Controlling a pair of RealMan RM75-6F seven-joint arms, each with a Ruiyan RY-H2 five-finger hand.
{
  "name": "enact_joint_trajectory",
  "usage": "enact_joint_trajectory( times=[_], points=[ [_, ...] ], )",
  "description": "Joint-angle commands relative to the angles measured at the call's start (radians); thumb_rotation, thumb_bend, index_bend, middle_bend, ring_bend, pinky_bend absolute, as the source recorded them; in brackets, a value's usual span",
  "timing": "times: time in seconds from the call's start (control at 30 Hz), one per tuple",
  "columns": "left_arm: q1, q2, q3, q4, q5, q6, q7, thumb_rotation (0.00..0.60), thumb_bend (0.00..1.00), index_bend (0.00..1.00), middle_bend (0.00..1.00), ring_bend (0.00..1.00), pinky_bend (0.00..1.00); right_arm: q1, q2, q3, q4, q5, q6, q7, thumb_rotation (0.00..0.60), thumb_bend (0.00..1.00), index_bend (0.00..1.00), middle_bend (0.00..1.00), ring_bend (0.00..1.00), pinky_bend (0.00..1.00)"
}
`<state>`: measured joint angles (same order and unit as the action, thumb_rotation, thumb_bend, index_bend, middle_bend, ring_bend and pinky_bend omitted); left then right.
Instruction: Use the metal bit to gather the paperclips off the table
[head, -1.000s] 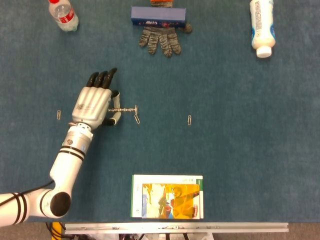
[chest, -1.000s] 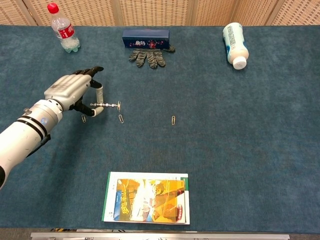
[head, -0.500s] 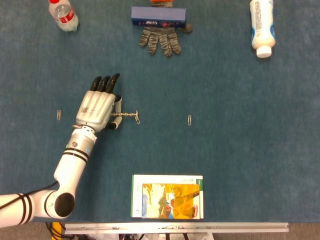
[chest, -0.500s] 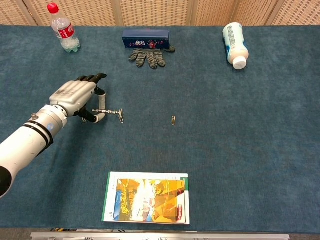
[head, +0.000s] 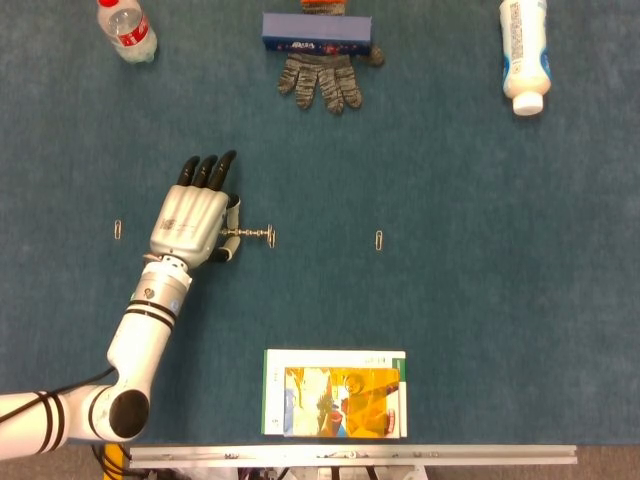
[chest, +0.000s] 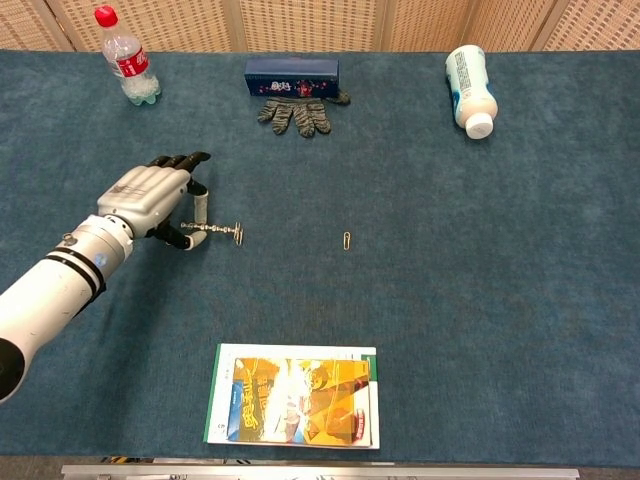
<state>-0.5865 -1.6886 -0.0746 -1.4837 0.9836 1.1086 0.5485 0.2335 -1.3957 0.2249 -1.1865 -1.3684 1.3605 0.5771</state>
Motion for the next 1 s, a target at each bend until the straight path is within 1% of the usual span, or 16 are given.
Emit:
enact_joint_trajectory(
  times=[0.03,0.2,0.4,0.67,1.0],
  points=[
    [0.008,0.011,0.0,-0.013,0.011,0.011,-0.006,0.6,0.33,0.57,0.0,0.0,0.0,0.001,0.0,0.0,0.0,-0.001,-0.001,0.0,0.6,0.0,0.45,0.53,0.44,0.67],
    [0.027,0.042,-0.003,-0.035,0.026,0.036,-0.023,0.6,0.33,0.57,0.0,0.0,0.0,0.004,0.001,0.002,-0.001,-0.003,-0.001,0.002,0.6,0.0,0.45,0.53,0.44,0.67],
    [0.058,0.075,0.003,-0.027,0.019,0.047,-0.045,0.6,0.32,0.57,0.0,0.0,0.0,0.006,0.0,0.001,-0.004,-0.004,-0.002,-0.001,0.6,0.0,0.45,0.53,0.43,0.67],
    [0.101,0.088,0.026,0.004,0.021,0.047,-0.085,0.6,0.32,0.58,0.0,0.0,0.0,0.008,0.001,-0.001,-0.009,-0.006,-0.003,-0.007,0.6,0.0,0.45,0.53,0.44,0.67],
    [0.122,0.098,0.016,0.007,0.033,0.051,-0.102,0.6,0.33,0.58,0.0,0.0,0.0,0.009,0.001,-0.003,-0.018,-0.009,-0.002,-0.012,0.6,0.0,0.45,0.53,0.44,0.67]
  ],
)
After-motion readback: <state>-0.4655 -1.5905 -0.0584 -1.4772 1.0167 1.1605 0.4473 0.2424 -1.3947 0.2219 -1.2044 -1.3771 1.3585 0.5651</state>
